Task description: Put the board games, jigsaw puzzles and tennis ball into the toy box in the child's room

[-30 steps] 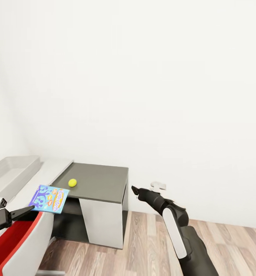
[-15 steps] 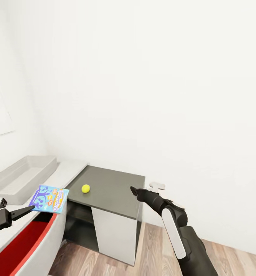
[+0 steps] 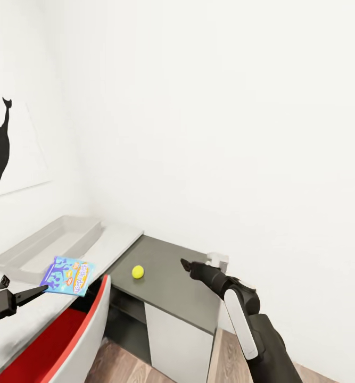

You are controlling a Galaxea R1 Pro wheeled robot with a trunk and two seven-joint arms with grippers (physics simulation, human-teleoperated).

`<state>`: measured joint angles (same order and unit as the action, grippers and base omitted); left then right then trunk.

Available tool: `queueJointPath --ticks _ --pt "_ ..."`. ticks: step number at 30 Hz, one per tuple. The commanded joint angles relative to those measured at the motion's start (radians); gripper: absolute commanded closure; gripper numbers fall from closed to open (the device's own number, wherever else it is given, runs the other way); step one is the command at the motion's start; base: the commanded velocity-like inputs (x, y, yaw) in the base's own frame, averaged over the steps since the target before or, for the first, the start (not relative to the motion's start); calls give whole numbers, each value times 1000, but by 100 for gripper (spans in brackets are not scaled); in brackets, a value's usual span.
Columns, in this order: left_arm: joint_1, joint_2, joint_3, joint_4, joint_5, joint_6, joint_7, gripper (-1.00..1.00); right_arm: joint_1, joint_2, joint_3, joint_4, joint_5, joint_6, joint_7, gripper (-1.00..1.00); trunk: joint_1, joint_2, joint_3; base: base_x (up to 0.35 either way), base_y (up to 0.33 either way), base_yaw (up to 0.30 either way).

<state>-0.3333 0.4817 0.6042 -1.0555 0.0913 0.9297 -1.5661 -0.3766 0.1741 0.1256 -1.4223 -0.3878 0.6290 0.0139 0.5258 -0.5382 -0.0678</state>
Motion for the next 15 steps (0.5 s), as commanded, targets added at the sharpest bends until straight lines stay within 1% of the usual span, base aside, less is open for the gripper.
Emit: queueJointPath --ticks 1,8,15 --pt "-1 0 0 0 1 10 -5 100 -1 0 -1 -1 0 5 1 -100 1 -2 -2 217 78 282" --pt "-1 0 0 0 1 9 -5 100 -1 0 -1 -1 0 5 1 -100 1 -2 1 157 171 282" --pt "-1 0 0 0 1 9 -5 100 -1 0 0 -1 0 5 1 -100 1 -2 4 132 48 282"
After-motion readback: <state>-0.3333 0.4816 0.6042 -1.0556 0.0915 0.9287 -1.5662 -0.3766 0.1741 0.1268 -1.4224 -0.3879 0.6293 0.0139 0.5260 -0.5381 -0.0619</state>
